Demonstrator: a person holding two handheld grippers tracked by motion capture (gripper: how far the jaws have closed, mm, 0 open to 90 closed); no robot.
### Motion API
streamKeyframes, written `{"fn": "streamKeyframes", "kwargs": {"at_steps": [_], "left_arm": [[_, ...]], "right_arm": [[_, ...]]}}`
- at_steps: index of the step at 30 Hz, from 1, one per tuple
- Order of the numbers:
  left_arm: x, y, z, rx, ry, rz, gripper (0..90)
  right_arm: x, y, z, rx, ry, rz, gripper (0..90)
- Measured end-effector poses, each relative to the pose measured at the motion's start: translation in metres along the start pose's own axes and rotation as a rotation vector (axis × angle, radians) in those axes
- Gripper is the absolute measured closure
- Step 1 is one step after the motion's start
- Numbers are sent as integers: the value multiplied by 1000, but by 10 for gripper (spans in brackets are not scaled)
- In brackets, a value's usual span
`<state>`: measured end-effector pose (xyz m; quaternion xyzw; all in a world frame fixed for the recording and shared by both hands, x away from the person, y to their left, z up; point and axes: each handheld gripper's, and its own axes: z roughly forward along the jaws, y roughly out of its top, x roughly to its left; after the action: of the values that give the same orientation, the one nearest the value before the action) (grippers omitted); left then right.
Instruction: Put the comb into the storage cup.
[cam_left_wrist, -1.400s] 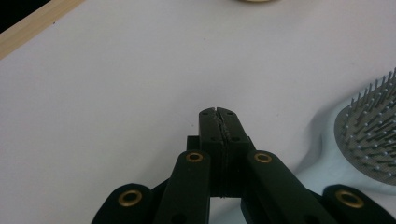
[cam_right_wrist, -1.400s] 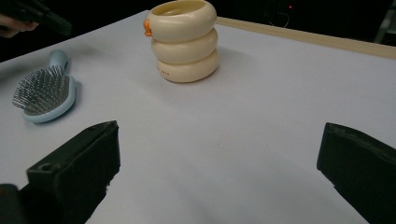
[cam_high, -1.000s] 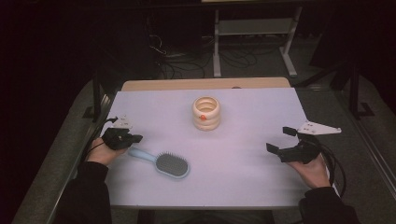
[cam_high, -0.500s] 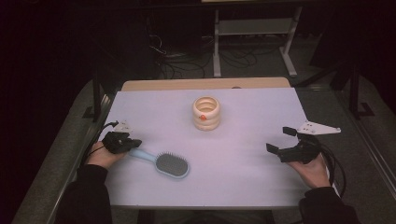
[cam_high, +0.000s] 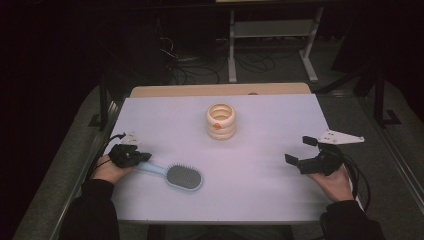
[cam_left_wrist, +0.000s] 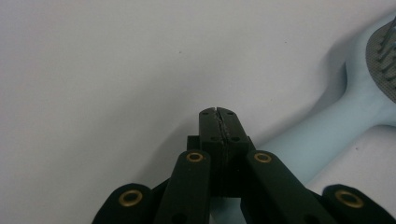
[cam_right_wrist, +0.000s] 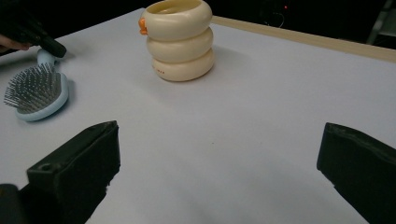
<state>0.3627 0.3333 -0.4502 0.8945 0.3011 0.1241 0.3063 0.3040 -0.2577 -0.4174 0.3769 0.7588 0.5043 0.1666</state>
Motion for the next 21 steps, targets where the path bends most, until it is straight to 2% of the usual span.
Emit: {"fn": "streamKeyframes", "kwargs": {"at_steps": [2,13,21], "left_arm": [[0,-1,0,2,-13,-10,900],[-6,-11,-5,-16,-14,-25,900],[-12,-14,-9,-12,-20,-1,900]], "right_arm": [[0,0,0,1,-2,-1,0],[2,0,-5,-15,4,4,0],[3,0,-6,-23,3,2,0]]}}
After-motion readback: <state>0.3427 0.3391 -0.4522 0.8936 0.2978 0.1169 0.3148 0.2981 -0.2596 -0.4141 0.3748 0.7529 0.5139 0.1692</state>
